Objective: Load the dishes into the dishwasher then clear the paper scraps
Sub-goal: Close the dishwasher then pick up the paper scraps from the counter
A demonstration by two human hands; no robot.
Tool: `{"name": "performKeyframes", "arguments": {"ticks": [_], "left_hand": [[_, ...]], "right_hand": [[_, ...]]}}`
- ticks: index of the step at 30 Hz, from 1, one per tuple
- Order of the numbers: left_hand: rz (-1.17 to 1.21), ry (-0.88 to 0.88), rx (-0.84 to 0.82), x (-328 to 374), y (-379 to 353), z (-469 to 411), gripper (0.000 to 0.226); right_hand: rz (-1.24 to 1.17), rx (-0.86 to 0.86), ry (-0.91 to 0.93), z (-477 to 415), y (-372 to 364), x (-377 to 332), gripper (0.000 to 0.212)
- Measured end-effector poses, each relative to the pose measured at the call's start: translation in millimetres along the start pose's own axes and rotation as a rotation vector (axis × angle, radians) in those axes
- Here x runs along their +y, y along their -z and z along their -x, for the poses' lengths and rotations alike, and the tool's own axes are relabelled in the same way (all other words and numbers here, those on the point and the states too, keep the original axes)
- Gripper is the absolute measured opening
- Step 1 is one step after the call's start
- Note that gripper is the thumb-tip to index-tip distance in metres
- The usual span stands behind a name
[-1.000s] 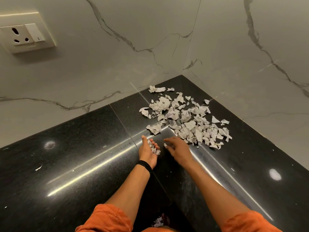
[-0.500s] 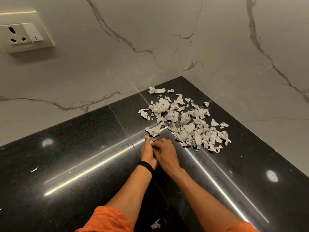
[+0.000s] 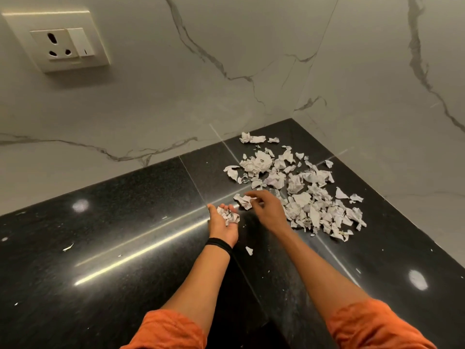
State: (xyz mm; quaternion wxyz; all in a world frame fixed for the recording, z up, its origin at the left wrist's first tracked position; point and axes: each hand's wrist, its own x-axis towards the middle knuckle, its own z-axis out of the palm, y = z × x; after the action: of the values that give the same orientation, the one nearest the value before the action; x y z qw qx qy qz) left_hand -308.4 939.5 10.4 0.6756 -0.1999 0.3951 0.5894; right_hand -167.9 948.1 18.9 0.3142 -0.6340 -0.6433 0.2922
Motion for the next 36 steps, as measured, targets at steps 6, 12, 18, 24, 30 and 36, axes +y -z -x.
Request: {"name": "performKeyframes", "arguments": {"ticks": [6,12,18,24,30,36], "left_hand": [[0.043,-0.044,-0.001,2.9,8.7,-13.8,0.035],[-0.03,-0.015,-0.041,-10.2,10.5,-4.3,0.036],[-0.153,-0.017,-0.081,-16.8,15.8,3.7,0.035],[-0.238,0.103,-0.171,-27.1,11.0,17.4,0.055],[-0.22,0.137,-0.13,-19.3,16.3,12.2,0.054],[-0.102,0.081,-0.079,-6.1,5.4,1.6,0.042]], "right_hand": [[0.204,-0.35,0.068,56.6,-2.9,14.2,0.024],[0.219,-0.343,0.169,95.2,-12.9,25.2,0.024],[-0.263,0.064,0.009,71.2,0.4,-15.6,0.011],[0.097,0.083,0.113,55.3,-23.8,-27.5,0.012],[0.106,-0.04,0.118,42.8,-22.0,-15.6,0.024],[0.22,-0.017,0.107,-1.2,-7.7,6.8,0.029]]}}
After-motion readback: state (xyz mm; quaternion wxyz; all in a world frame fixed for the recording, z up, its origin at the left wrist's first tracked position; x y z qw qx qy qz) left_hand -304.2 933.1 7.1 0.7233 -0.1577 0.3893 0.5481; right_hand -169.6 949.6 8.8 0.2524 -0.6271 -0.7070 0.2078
